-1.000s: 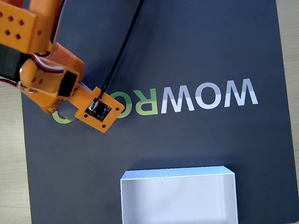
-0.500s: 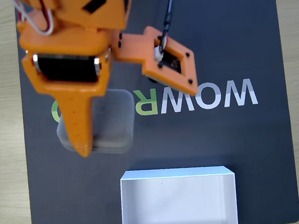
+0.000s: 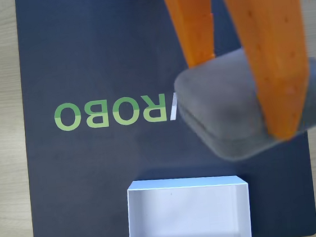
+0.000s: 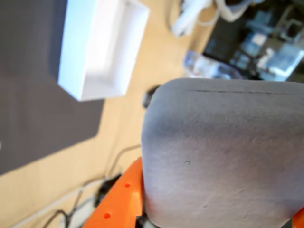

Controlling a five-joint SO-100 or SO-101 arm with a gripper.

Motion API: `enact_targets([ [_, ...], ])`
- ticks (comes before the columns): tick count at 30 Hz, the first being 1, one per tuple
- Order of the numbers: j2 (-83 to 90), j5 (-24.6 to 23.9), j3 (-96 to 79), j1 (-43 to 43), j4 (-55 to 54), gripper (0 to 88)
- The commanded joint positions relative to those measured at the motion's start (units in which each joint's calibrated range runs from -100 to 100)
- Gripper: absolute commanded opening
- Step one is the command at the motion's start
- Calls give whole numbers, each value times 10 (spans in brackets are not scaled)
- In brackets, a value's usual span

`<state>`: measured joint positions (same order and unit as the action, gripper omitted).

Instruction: Grab the usb to bin

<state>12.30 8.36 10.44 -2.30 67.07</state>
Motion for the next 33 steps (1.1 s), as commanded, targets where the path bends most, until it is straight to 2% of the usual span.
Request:
enact_targets([
  [1, -73, -26, 67, -10, -26, 107],
  [9, -353, -100, 280, -31, -28, 107],
  [12, -499, -111, 398, -38, -27, 107],
  [19, -690, -112, 573, -41, -28, 107],
  [24, -766, -116, 637, -41, -62, 107],
  [30, -773, -113, 637, -41, -71, 115],
  [33, -773, -113, 635, -42, -71, 164],
])
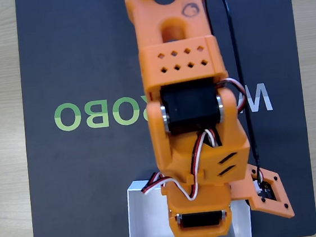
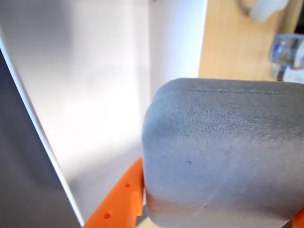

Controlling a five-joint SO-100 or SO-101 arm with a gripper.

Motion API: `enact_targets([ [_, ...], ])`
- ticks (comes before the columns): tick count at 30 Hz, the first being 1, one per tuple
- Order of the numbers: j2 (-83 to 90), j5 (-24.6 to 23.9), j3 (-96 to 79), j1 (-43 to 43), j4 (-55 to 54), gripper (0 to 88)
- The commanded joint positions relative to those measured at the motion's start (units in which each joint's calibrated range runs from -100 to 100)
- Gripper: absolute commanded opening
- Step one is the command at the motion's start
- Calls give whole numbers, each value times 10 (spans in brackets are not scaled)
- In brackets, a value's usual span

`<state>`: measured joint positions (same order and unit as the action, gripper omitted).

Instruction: Grab the usb to bin

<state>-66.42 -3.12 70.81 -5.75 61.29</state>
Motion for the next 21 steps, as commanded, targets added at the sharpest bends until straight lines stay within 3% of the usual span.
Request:
enact_targets([
  [1, 16, 2, 31, -7, -11, 202],
  [6, 58, 2, -11, -5, -5, 362],
  [21, 246, 2, -164, 9, -28, 543],
])
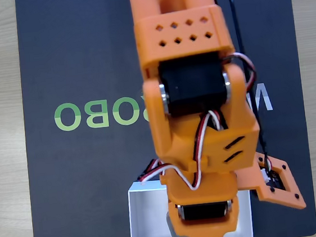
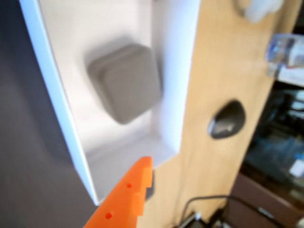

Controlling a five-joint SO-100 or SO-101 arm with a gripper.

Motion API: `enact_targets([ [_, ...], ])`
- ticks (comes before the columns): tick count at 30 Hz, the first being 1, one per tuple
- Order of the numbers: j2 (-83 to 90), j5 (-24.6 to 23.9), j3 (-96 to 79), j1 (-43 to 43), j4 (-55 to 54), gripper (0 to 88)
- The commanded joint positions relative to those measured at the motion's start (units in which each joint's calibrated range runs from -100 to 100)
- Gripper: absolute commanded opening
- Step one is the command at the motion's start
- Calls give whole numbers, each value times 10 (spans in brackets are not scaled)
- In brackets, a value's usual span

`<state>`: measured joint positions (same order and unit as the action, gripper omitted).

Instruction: Grab the usb to bin

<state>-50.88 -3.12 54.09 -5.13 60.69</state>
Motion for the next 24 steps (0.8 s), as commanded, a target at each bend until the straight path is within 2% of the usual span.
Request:
enact_targets([
  [1, 117, 2, 2, 3, -30, 547],
  [6, 299, 2, -39, 3, -40, 544],
  [9, 420, 3, -150, 7, -3, 479],
  [11, 497, 3, -251, 10, 10, 385],
  [17, 678, 3, -532, 5, -25, 2],
  [19, 731, 3, -596, 4, -22, 25],
  [24, 881, 3, -742, 4, -20, 9],
])
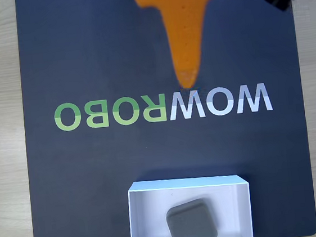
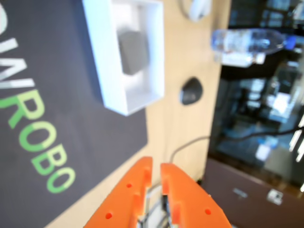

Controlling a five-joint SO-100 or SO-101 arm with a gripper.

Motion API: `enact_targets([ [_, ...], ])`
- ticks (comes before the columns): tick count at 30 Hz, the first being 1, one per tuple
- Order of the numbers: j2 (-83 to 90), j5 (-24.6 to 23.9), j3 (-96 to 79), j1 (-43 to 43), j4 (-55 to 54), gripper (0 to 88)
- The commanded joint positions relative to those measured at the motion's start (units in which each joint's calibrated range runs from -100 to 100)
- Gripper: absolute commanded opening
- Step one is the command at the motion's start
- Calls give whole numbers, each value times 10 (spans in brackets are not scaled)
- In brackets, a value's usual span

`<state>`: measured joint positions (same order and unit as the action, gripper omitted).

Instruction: Grab the usb to bin

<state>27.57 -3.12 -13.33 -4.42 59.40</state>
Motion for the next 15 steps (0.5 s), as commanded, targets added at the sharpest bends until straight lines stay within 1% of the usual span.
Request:
enact_targets([
  [1, 127, 3, -105, -3, -7, 9],
  [3, 188, 4, -193, -3, -7, 9],
  [8, 355, 53, -439, -3, -9, 9],
  [12, 506, 73, -606, -11, -7, 9],
  [13, 578, 80, -675, -12, -4, 9],
  [15, 638, 89, -733, -18, 14, 9],
])
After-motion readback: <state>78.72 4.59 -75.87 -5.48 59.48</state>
